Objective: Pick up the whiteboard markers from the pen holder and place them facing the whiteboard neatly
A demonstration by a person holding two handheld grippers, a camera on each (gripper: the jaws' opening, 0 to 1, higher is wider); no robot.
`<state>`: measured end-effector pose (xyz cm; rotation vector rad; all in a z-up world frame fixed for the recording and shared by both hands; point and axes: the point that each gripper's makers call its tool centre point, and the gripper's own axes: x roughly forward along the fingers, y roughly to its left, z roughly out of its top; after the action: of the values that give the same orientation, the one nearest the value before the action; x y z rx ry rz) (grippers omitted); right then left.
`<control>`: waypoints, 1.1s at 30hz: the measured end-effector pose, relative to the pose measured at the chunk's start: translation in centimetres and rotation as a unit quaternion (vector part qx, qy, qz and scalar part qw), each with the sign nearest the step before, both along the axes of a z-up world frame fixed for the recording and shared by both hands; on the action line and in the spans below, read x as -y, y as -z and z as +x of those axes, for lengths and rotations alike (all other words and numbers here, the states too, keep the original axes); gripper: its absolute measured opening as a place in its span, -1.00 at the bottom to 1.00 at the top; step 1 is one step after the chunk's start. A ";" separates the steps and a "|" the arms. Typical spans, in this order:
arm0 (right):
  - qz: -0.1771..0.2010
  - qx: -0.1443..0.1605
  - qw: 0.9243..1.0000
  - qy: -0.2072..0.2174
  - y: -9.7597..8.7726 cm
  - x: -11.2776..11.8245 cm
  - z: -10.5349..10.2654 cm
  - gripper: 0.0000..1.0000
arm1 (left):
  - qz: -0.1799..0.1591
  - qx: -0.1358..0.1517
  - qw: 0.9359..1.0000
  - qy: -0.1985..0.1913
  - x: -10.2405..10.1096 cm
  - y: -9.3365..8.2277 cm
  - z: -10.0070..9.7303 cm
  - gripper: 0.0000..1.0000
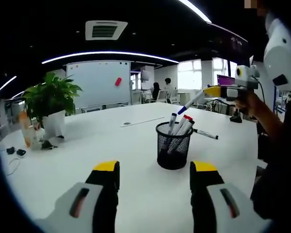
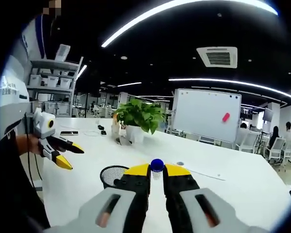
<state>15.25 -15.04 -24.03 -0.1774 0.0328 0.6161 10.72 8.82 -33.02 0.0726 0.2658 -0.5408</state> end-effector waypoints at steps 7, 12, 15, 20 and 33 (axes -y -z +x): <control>-0.001 -0.001 1.000 0.002 0.0 0.1 0.1 -0.73 | 0.000 -0.001 1.000 -0.001 0.0 0.1 0.0 0.18; -0.001 0.000 1.000 0.005 0.0 0.3 0.1 -0.73 | 0.000 -0.002 1.000 0.000 -0.1 0.1 0.0 0.18; -0.002 -0.001 1.000 0.006 0.1 0.4 0.1 -0.73 | 0.000 -0.002 1.000 0.000 0.0 0.2 0.0 0.18; -0.002 -0.001 1.000 0.008 0.1 0.5 0.1 -0.73 | -0.001 -0.003 1.000 0.000 0.0 0.3 0.0 0.18; -0.003 -0.002 1.000 0.013 0.3 0.9 0.1 -0.73 | 0.000 -0.003 1.000 0.000 0.1 0.2 0.0 0.18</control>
<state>15.33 -15.89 -24.29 -0.1816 0.0417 0.5912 10.74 8.75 -33.25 0.0702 0.2725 -0.5415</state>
